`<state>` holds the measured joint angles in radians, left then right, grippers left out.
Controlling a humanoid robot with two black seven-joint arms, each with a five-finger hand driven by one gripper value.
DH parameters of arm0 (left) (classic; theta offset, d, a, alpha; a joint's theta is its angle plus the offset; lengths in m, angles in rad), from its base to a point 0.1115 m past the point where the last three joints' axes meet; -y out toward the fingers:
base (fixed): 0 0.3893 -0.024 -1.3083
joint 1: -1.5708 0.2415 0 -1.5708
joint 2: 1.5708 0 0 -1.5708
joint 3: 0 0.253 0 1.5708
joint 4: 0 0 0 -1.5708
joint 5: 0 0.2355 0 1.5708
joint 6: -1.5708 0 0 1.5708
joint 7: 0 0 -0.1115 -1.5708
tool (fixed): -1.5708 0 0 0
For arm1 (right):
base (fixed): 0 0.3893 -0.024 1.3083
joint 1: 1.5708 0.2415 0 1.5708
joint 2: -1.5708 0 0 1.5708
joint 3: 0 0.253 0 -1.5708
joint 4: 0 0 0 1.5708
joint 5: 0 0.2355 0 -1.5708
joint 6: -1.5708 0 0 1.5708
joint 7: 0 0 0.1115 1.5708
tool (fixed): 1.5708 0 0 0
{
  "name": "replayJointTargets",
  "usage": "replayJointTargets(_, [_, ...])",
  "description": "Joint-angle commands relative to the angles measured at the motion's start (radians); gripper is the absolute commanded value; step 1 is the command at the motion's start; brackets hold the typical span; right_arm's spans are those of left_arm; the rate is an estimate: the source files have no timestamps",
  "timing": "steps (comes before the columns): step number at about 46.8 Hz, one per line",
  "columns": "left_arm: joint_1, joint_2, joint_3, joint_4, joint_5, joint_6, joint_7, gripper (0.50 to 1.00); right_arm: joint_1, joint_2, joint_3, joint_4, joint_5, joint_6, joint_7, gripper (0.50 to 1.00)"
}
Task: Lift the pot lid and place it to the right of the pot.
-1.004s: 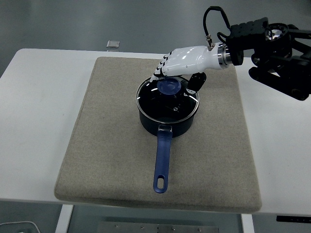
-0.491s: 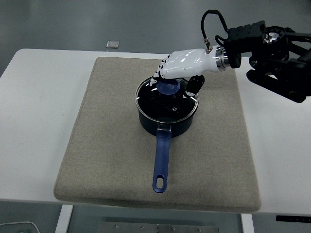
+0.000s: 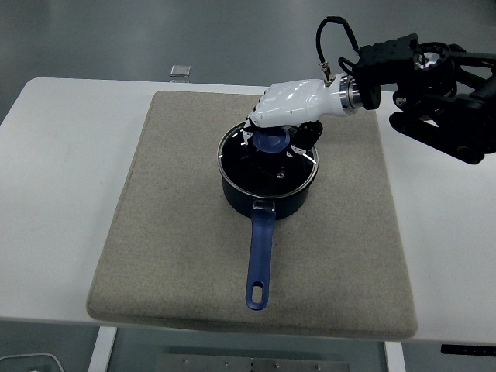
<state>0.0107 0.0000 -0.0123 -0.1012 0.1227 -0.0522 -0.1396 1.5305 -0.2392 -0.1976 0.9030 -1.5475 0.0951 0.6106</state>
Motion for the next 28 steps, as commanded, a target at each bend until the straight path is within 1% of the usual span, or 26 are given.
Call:
replayJointTargets(1, [0.0,0.0,0.0,0.0,0.0,0.0,0.0,1.0,0.005,0.009,0.0,-0.009,0.0,0.008,0.0,0.5])
replayJointTargets(28, [0.0,0.0,0.0,0.0,0.0,0.0,0.0,1.0,0.037,0.017,-0.002,-0.01,-0.017,0.012,0.0,0.5])
